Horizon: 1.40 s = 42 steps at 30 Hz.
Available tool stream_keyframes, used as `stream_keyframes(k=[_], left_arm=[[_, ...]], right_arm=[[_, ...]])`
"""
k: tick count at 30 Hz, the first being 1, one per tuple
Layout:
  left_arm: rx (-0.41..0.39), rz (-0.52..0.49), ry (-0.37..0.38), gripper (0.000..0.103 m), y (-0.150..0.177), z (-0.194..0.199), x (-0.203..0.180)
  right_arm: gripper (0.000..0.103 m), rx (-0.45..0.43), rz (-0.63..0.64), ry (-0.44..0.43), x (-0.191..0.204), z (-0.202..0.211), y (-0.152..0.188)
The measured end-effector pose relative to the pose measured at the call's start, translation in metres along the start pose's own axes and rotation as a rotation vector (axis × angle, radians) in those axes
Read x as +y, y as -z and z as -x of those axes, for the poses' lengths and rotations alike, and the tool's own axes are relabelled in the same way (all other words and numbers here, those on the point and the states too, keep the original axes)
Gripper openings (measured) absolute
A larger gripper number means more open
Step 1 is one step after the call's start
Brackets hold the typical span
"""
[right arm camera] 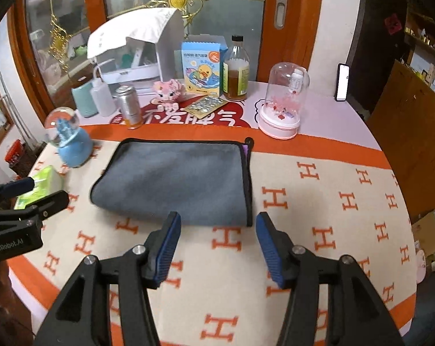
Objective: Fold towel
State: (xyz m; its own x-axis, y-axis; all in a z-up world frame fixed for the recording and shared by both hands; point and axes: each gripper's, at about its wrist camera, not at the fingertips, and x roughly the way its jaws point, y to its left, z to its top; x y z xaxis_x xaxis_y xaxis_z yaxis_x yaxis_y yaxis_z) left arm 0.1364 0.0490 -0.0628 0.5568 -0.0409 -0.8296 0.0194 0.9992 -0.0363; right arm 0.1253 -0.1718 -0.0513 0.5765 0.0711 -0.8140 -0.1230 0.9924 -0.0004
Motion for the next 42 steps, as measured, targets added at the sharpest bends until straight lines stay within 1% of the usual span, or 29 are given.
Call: stream_keyframes(k=[6,10,14,16,19,25,28,31,37,42], left_arm=[[-0.035,-0.011,0.002,0.097,0.018,0.042,-0.010],[-0.058,-0.006,0.017,0.102,0.027,0.067,-0.014],[-0.075,-0.015,0.024,0.102,0.034,0.089,-0.022],[-0.080,-0.017,0.014,0.102,0.037,0.098,-0.025],[-0.086,-0.014,0.018,0.102,0.042,0.110,-0.031],[-0.096,-0.010,0.028,0.102,0.051,0.124,-0.039],[-0.103,-0.015,0.014,0.102,0.056,0.129,-0.044],[-0.093,-0.019,0.003,0.102,0.061,0.129,-0.049],[-0.083,-0.025,-0.017,0.102,0.068,0.131,-0.055],[-0.103,-0.016,-0.037,0.102,0.073,0.138,-0.056]], right_arm=[[0.055,-0.013,-0.008,0.000,0.001,0.032,0.016],[0.055,-0.027,-0.015,-0.008,-0.003,0.055,0.025],[0.055,-0.021,-0.023,-0.020,-0.005,0.075,0.035],[0.055,-0.022,-0.025,-0.016,-0.005,0.084,0.041],[0.055,-0.026,-0.023,-0.009,-0.003,0.098,0.049],[0.055,-0.050,-0.032,0.013,-0.006,0.117,0.061],[0.058,-0.055,-0.053,0.032,-0.011,0.121,0.063],[0.060,-0.059,-0.070,0.028,-0.014,0.125,0.065],[0.060,-0.067,-0.068,0.025,-0.010,0.132,0.070],[0.060,-0.071,-0.070,0.025,-0.008,0.134,0.072]])
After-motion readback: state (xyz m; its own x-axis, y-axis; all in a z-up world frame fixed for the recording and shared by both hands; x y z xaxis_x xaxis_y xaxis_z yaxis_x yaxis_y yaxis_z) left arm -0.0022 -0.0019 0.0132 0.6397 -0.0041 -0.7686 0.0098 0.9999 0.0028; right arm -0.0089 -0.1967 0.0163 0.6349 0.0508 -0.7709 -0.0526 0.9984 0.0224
